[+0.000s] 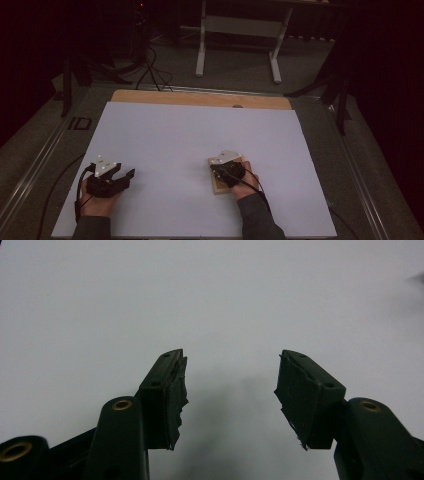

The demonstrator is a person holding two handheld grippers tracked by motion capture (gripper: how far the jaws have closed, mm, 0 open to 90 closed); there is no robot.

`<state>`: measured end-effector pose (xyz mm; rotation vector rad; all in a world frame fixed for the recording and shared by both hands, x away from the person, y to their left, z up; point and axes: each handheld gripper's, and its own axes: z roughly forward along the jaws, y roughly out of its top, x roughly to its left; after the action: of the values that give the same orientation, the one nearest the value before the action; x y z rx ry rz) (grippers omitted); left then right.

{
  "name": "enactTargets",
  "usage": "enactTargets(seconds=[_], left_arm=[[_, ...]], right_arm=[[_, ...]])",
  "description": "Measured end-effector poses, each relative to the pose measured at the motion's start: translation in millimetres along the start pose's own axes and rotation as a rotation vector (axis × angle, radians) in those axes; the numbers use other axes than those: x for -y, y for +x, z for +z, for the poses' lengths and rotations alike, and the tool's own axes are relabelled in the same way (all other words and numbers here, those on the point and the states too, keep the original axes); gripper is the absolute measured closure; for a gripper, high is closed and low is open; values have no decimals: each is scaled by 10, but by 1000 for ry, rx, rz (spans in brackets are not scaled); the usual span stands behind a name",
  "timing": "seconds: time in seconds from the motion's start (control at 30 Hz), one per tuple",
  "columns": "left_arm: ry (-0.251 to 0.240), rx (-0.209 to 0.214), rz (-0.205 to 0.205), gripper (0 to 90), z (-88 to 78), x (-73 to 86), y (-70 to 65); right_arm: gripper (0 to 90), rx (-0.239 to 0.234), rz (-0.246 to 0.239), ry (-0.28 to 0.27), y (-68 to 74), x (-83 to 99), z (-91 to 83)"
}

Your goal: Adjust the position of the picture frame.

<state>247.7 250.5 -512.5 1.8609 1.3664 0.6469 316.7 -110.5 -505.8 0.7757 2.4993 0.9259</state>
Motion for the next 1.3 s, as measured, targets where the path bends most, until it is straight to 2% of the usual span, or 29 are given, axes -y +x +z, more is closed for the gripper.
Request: enactTargets(seconds=[0.13,0.33,0.5,0.67,0.7,0.93,1.07,1.1,1.3], left_arm=[[-3,0,-3,450,-3,0,5],[-5,1,-4,449,-12,-2,10],[-10,0,-11,450,-25,-1,30],[-12,-1,-12,449,-27,-1,31],[-12,-1,-12,449,-28,-1,29],[-8,-2,-13,449,-21,2,29],[-8,-2,-12,449,-17,2,25],[-6,-1,-9,449,-14,3,20],[-9,-2,-14,450,-22,4,25]], right_arm=[[900,-24,-10,-8,126,-76,54],[899,-80,-58,-12,293,-165,98],[898,-125,-54,-19,283,-151,52],[898,-132,-45,-35,252,-110,-58],[898,-134,-39,-42,224,-66,-140],[898,-119,-4,-47,124,211,-380],[897,-111,12,-33,105,368,-436],[897,-118,26,-37,93,475,-474],[897,-109,47,-31,76,598,-587]])
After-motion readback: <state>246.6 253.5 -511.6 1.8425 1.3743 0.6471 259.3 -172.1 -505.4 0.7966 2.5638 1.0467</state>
